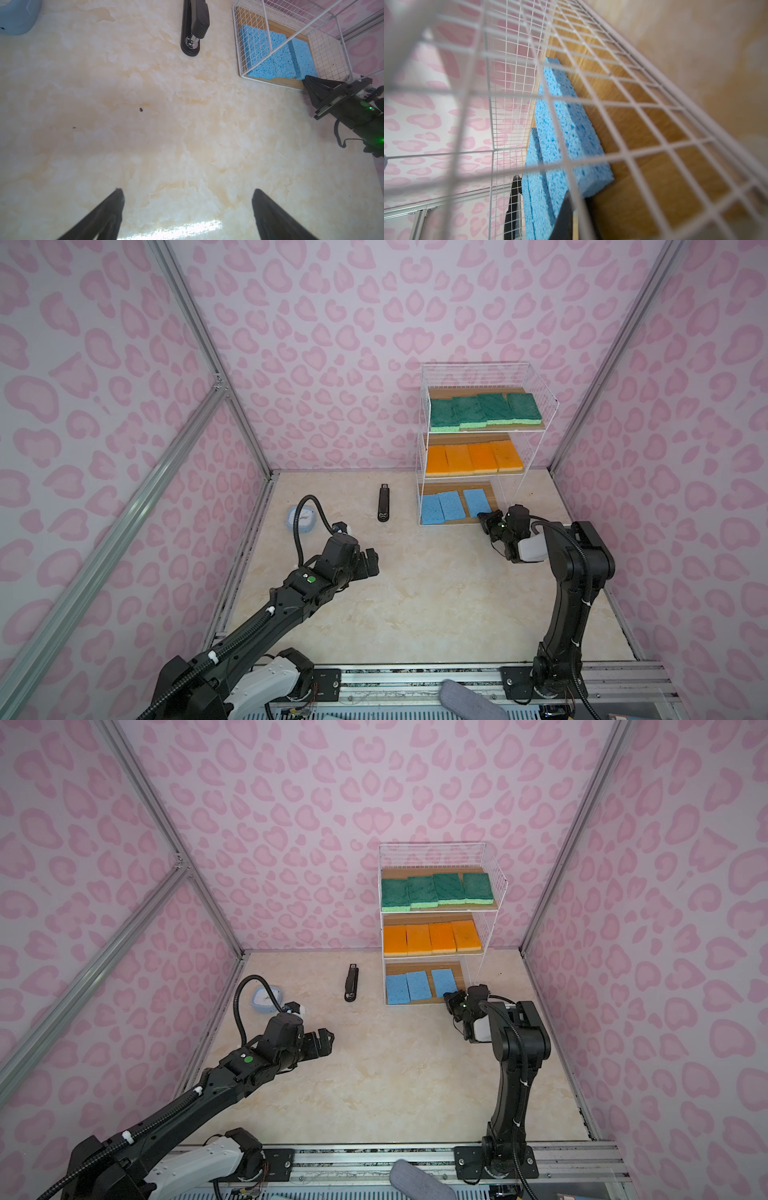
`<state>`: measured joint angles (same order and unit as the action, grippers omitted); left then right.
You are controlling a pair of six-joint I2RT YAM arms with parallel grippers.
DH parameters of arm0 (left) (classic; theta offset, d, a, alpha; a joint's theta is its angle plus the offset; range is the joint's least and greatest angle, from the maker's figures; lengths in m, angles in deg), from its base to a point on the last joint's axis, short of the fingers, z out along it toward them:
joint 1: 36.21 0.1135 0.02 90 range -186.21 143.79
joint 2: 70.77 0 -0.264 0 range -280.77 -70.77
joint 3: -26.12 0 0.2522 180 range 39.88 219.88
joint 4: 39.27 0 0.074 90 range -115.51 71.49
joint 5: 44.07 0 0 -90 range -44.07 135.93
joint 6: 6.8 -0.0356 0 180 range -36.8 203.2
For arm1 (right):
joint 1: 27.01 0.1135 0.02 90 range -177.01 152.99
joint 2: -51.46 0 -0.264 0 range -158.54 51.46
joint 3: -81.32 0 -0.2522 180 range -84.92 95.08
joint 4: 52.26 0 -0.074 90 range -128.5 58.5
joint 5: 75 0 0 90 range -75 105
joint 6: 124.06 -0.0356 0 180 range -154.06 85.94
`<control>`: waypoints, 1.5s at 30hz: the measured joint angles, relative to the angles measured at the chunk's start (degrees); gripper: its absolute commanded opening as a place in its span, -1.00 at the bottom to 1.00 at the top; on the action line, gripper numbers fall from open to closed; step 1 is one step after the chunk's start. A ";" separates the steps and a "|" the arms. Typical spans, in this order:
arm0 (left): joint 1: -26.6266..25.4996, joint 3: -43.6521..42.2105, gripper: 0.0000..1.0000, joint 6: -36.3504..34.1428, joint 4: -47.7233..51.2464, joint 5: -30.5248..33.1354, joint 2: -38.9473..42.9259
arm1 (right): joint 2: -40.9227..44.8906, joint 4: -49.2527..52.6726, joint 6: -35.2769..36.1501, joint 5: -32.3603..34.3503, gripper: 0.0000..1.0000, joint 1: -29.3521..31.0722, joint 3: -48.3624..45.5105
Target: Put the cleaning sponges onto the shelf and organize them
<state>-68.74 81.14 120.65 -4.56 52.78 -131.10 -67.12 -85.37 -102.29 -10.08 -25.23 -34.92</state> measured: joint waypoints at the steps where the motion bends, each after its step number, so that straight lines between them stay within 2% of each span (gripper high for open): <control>1: 0.00 0.00 0.95 0.00 0.00 0.00 0.02 | 0.26 0.04 -0.04 -0.04 -0.82 0.24 -0.33; 17: 0.02 -0.55 0.95 0.02 0.17 0.02 1.18 | 3.96 -0.37 -0.48 -3.50 -0.82 -0.48 -2.03; 28: 0.17 -0.63 0.95 0.02 0.39 0.07 1.79 | 3.43 5.46 2.01 -8.15 -0.82 -5.73 3.56; 37: 0.26 -0.55 0.94 0.00 1.64 0.20 1.79 | 3.34 11.91 4.85 -9.53 -0.82 -8.28 9.11; 45: 0.28 0.11 0.95 0.00 1.62 0.20 0.92 | 6.88 10.16 5.64 -9.84 -0.81 -7.23 3.63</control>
<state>-68.46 81.25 120.65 -2.94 52.98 -130.19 -60.24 -75.21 -96.65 -19.92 -32.47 -31.29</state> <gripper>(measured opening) 0.972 0.092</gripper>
